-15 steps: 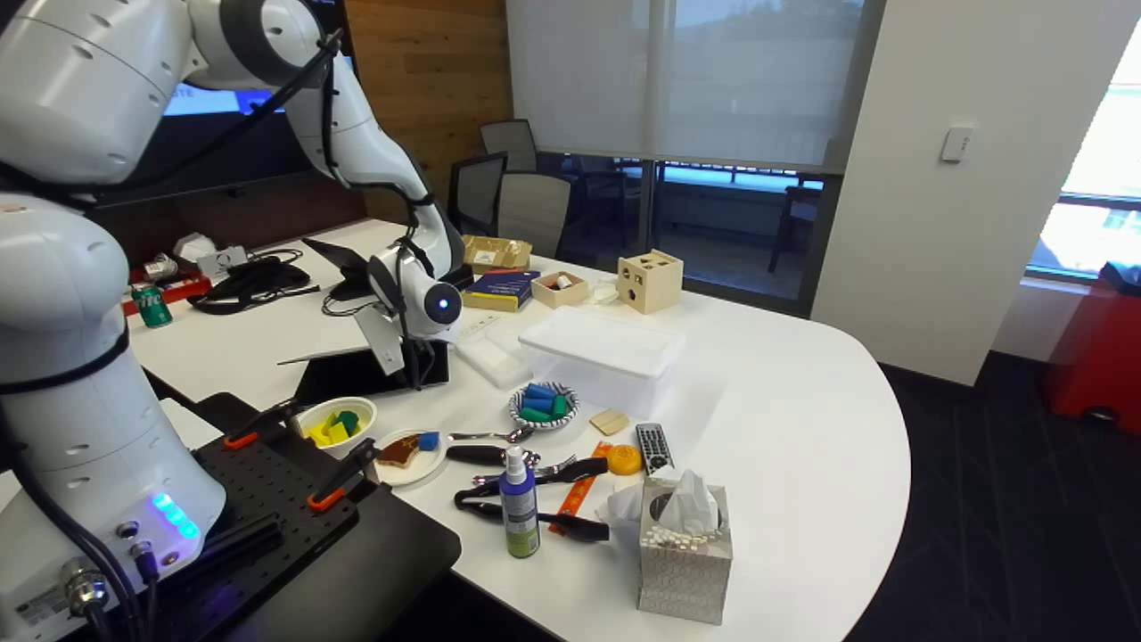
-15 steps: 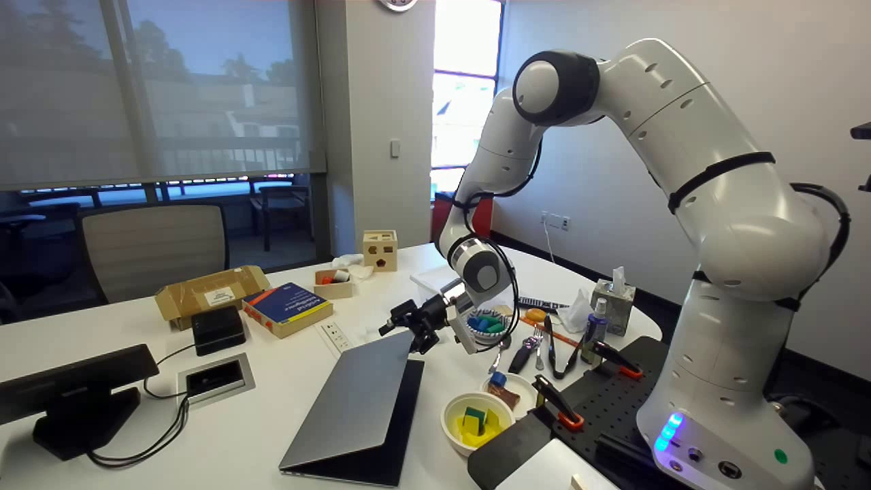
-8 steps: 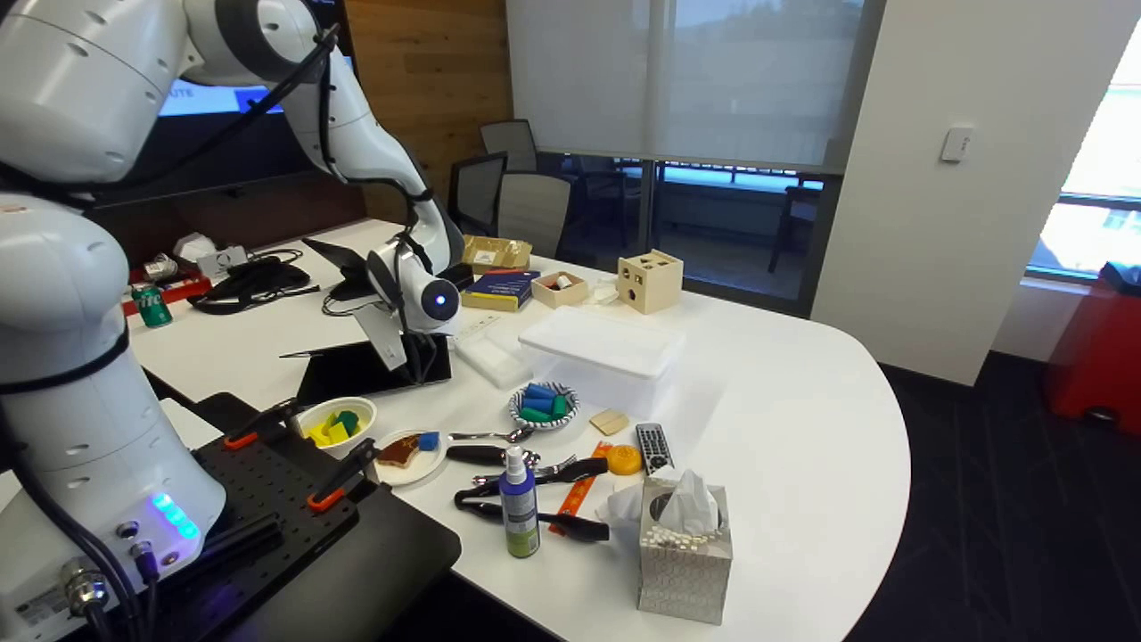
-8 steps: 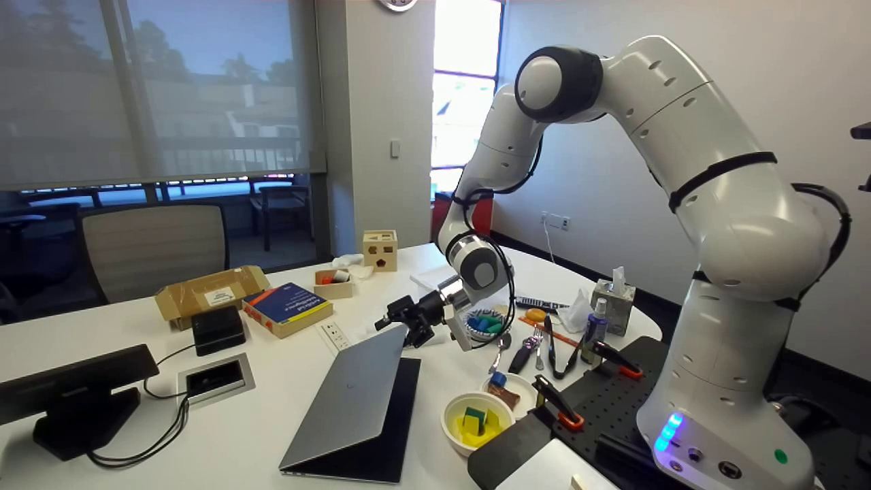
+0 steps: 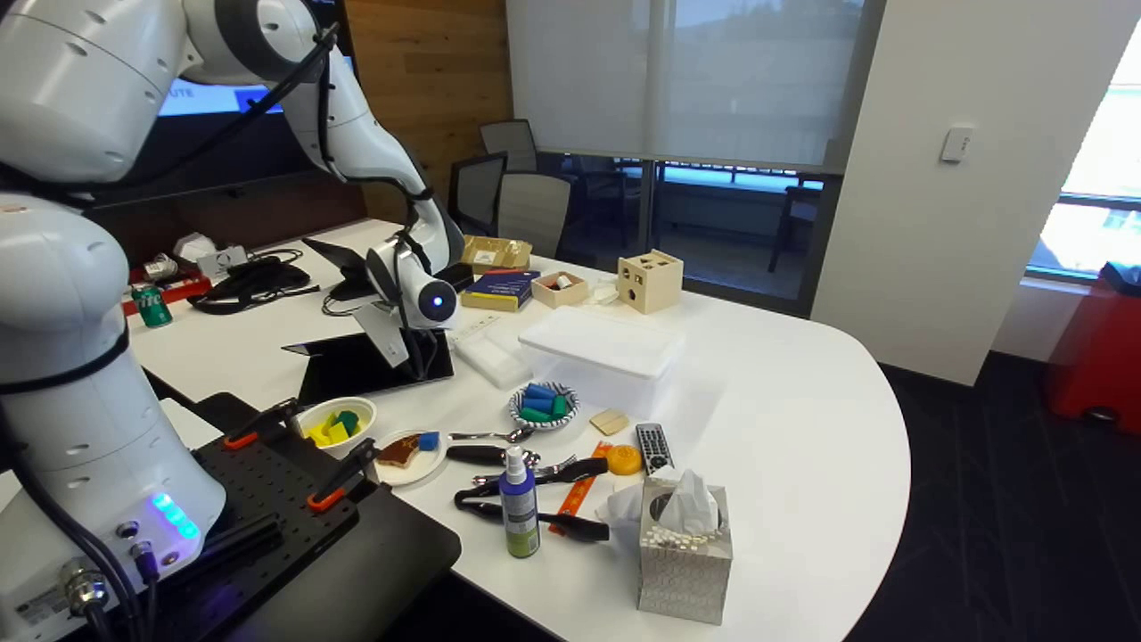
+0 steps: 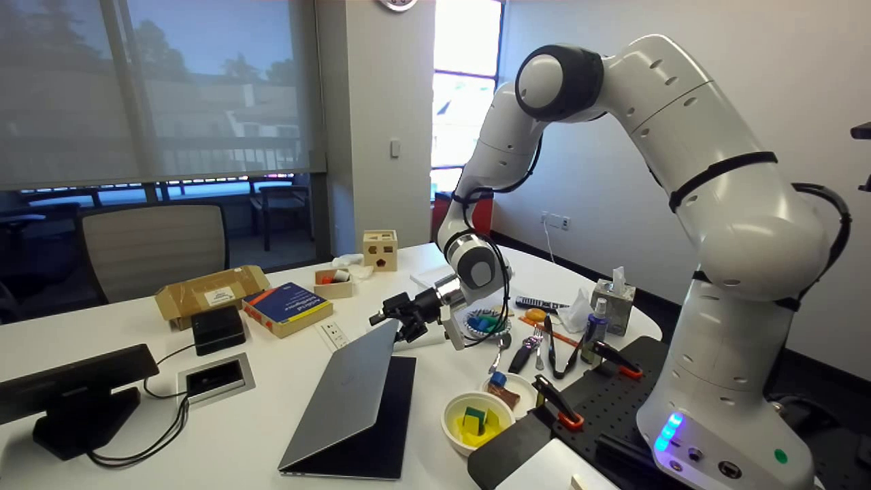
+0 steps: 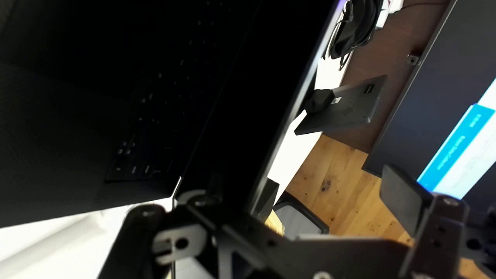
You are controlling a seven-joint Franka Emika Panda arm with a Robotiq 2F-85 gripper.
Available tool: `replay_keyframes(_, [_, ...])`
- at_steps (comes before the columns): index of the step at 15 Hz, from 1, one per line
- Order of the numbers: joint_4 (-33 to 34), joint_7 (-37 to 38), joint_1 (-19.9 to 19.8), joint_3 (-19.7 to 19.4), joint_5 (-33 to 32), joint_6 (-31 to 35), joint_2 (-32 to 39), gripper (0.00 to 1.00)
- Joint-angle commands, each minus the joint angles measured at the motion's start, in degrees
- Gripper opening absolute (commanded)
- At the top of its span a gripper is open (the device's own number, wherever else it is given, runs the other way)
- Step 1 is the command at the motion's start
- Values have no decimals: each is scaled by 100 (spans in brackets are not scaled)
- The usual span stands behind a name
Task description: Open the laptop.
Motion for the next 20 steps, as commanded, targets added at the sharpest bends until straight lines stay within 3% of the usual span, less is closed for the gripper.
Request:
replay_keyframes(1, [-117,-306,-10,109,238,-307,-322,100])
replay_keyframes(12, [-39,-798,59,244,229,-354,-455,100])
replay_keyframes(20, [86,-696,64,273,129,-497,-441,100])
